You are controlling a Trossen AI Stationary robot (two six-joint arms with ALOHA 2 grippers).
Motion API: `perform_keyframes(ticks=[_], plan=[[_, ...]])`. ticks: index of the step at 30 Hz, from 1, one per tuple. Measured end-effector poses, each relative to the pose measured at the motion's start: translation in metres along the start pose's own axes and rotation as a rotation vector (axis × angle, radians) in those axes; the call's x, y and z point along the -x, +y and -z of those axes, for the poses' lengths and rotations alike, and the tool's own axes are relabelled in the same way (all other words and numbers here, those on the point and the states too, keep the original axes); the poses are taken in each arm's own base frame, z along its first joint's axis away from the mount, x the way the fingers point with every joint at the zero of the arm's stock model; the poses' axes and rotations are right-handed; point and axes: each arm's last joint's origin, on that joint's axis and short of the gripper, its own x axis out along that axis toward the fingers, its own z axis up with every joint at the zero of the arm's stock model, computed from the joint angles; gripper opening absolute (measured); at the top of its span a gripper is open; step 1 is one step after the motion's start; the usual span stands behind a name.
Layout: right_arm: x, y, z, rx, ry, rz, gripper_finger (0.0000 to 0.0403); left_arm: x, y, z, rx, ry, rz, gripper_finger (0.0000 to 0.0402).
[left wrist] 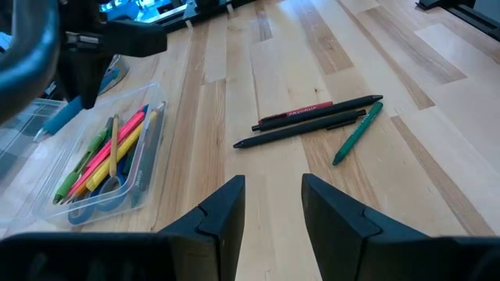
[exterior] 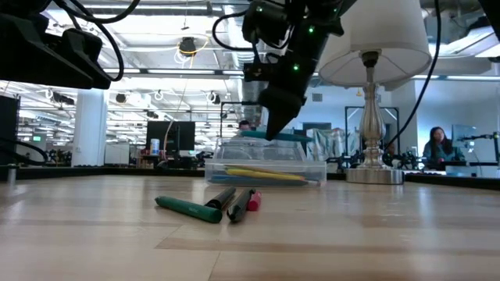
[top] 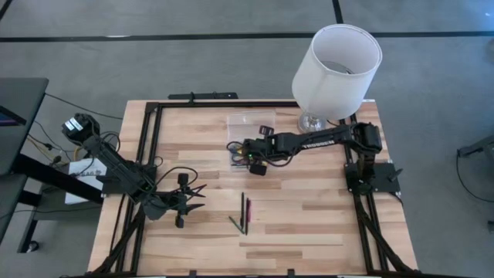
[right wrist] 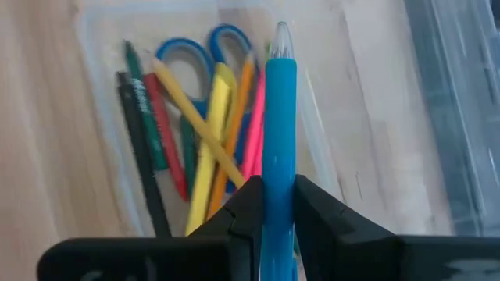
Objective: Pick & place school supplies into a supply box
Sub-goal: Put the blue pen into the supply box, then put the green crayon into the supply box
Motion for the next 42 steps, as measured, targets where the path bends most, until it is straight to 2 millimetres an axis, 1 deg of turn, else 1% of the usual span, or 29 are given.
perform_keyframes(ticks=[8, 14, 17, 20, 24, 27, 32, 38, 42], plan=[[-0.003, -0.006, -0.002, -0.014, -0.014, -0.011, 0.0047, 0.000, 0.000, 0.000, 0.000, 0.000, 0.000, 0.0123], [-0.007, -0.015, -0.001, -0.130, -0.003, -0.019, 0.0052, 0.000, 0.000, 0.000, 0.000, 0.000, 0.000, 0.0123], [-0.010, -0.022, 0.000, -0.173, 0.006, -0.040, 0.0071, 0.000, 0.000, 0.000, 0.000, 0.000, 0.000, 0.0123], [-0.012, -0.027, 0.001, -0.213, 0.015, -0.039, 0.0099, 0.000, 0.000, 0.000, 0.000, 0.000, 0.000, 0.0123], [-0.012, -0.027, 0.001, -0.238, 0.015, -0.039, 0.0137, 0.000, 0.000, 0.000, 0.000, 0.000, 0.000, 0.0123], [-0.009, -0.021, 0.000, -0.219, 0.008, -0.046, 0.0158, 0.000, 0.000, 0.000, 0.000, 0.000, 0.000, 0.0123], [0.000, 0.001, -0.001, -0.163, -0.012, -0.051, 0.0175, 0.000, 0.000, 0.000, 0.020, 0.000, 0.000, 0.0123], [0.015, 0.033, -0.001, -0.062, -0.035, -0.034, 0.0168, -0.002, -0.002, 0.002, 0.076, 0.013, -0.002, 0.0123], [0.024, 0.052, 0.004, 0.002, -0.026, -0.020, 0.0157, -0.009, -0.007, 0.005, 0.086, 0.019, -0.004, 0.0123]])
